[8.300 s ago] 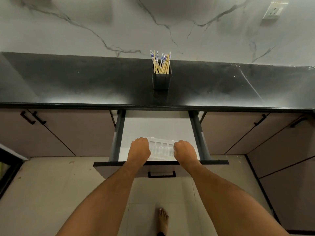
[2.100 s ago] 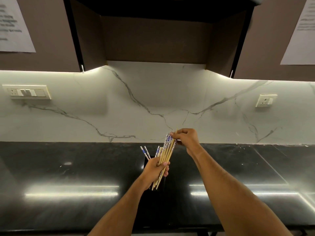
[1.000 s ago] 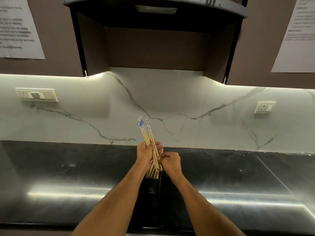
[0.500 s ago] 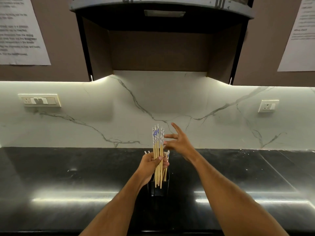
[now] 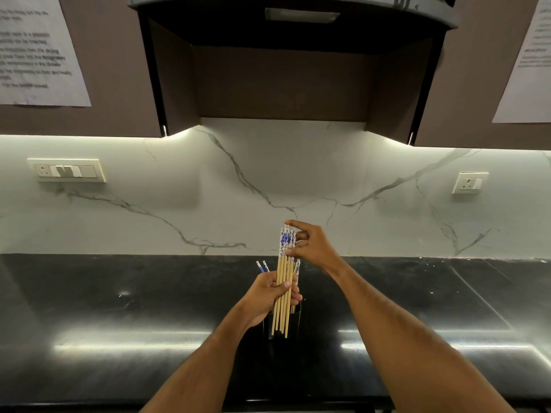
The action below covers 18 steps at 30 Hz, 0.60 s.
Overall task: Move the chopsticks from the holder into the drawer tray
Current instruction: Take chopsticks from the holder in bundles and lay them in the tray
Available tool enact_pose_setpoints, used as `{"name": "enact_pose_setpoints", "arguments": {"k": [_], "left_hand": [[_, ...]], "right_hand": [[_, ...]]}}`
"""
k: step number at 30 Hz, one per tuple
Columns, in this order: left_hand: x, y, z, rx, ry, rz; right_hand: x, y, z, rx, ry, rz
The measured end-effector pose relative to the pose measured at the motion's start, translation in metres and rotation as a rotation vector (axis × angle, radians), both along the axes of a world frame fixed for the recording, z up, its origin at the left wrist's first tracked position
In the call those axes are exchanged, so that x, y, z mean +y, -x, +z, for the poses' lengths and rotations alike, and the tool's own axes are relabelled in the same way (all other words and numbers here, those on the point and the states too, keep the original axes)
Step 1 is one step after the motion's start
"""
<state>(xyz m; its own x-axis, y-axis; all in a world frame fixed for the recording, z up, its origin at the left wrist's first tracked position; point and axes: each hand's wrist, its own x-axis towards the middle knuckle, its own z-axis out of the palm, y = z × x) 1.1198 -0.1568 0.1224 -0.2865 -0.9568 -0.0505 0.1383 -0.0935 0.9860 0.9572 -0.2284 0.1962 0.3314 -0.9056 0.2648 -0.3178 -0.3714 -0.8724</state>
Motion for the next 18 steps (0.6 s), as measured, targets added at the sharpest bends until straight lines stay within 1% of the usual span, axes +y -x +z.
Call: {"name": "enact_pose_setpoints", "arguments": {"k": [3,9,18], "left_hand": [[0.0015,0.0007,-0.0020,0.001,-0.001,-0.014],[0.0015,0.0004,-0.0039,-0.030,0.003,-0.025],[0.0029,0.0069,-0.0016,-0.050,0.014,-0.039]], "right_hand": [[0.0012,-0.0009,-0.0030,-0.007,0.015,-0.052],[0.0004,-0.0019,-0.0023,0.010,-0.005,-0.043],[0.0062,0.0044,-0.0041,-0.009,0.020,-0.131]]}}
